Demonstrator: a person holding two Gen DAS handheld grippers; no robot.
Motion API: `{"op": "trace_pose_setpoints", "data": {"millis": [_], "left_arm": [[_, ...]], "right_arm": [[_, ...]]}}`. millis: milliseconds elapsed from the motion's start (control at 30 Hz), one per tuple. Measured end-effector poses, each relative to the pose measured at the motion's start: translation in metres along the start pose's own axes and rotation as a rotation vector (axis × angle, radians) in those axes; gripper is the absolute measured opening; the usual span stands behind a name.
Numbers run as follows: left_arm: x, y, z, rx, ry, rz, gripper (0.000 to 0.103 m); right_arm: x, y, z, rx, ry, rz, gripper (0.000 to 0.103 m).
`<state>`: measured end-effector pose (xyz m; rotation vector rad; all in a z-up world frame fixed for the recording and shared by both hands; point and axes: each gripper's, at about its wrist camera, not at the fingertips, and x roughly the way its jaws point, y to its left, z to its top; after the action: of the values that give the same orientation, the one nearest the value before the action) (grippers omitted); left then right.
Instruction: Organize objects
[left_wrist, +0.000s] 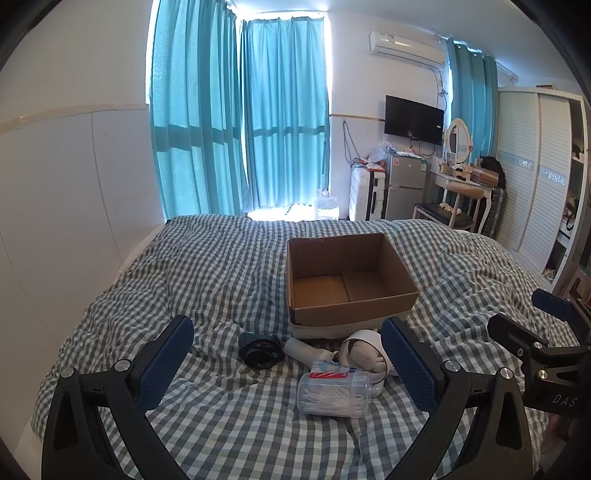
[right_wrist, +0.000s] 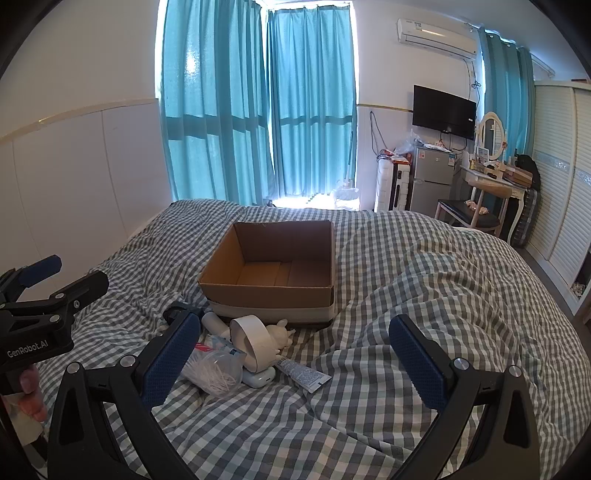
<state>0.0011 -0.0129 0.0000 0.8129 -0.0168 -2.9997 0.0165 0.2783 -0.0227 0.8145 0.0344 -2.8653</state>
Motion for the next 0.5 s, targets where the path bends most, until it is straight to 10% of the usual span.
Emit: {"op": "trace_pose_setpoints", "data": {"millis": [500], "left_arm": [[-0.0005, 0.0008, 0.0001, -0.003, 0.004, -0.005, 0.103]], "right_arm": [[-0.0029, -0.0029, 0.0003, 0.017, -0.015, -0.002, 0.103]]}}
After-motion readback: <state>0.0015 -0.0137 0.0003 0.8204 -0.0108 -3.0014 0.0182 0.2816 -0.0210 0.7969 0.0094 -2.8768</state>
